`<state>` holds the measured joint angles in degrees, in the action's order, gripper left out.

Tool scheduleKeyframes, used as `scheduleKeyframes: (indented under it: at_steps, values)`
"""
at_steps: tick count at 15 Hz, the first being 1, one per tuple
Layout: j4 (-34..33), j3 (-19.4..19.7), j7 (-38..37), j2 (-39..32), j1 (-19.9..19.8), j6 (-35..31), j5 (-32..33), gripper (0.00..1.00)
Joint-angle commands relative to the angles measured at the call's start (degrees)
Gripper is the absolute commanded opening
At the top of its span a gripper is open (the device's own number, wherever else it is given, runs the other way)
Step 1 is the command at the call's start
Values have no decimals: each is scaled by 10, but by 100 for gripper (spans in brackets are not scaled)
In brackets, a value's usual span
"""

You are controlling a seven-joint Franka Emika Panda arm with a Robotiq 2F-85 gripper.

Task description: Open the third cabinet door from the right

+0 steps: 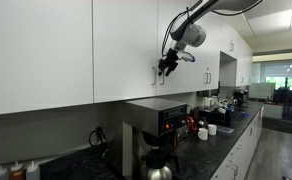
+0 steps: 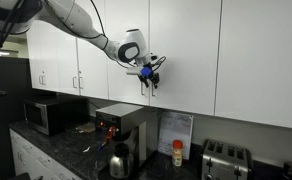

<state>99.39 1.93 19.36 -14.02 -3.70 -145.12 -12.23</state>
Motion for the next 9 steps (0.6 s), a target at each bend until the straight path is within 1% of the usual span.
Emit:
scheduleKeyframes:
  at_steps: [1,5,6,9]
  values:
    - [-10,-16,19,-10,-17,-13,-5,38]
    - [-6,-18,22,-6,-18,-22,-7,10]
    - [-5,-19,23,-5,-18,-24,-7,2]
    - [-1,-20,31,-2,-22,-27,-9,0]
